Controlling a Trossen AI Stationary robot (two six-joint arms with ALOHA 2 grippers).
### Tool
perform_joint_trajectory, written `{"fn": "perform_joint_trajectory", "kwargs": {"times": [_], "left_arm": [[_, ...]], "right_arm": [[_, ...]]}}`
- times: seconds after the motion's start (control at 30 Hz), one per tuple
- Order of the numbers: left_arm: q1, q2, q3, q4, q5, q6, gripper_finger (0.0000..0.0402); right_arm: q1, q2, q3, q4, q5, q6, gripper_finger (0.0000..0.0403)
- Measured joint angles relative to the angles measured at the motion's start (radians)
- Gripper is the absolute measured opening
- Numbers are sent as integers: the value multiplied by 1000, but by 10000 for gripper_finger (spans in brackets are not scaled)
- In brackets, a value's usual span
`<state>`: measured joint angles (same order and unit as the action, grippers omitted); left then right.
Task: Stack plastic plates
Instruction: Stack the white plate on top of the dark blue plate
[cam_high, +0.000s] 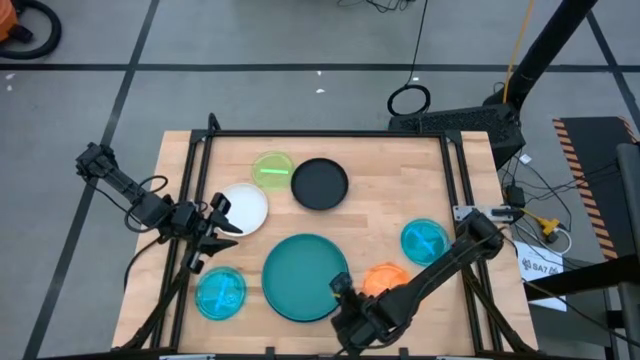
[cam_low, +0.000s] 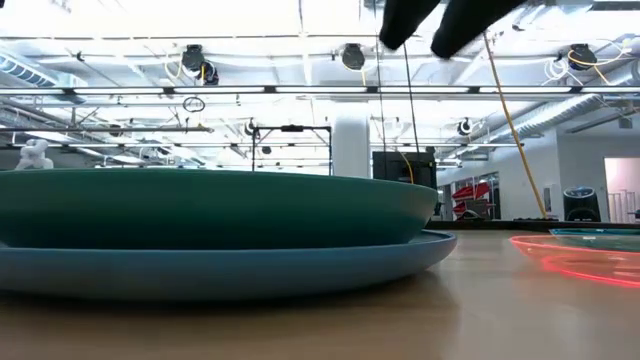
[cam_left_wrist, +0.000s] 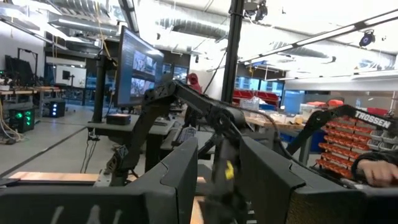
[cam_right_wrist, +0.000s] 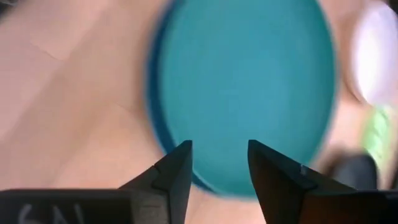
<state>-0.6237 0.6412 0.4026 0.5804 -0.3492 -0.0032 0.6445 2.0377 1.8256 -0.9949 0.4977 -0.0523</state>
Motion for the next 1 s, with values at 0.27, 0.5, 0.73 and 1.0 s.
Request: {"fn": "perform_joint_trajectory", "kwargs": {"times": [0.27,0.5,0.73,1.0], "left_arm": [[0,1,0,0,0,-33,127],[0,70,0,5,-59,-54,127],[6,152,0,17,-334,-94,127],[138,241,0,-15,-606,-238,127]], "right_arm": [[-1,-140,-44,-392,268,225,117],[-3,-544,-486,-191,370,271,74],[-123,-952,-980,504,365,-50,44],[-364,-1243,-1251,1112,88,-402,12]]}}
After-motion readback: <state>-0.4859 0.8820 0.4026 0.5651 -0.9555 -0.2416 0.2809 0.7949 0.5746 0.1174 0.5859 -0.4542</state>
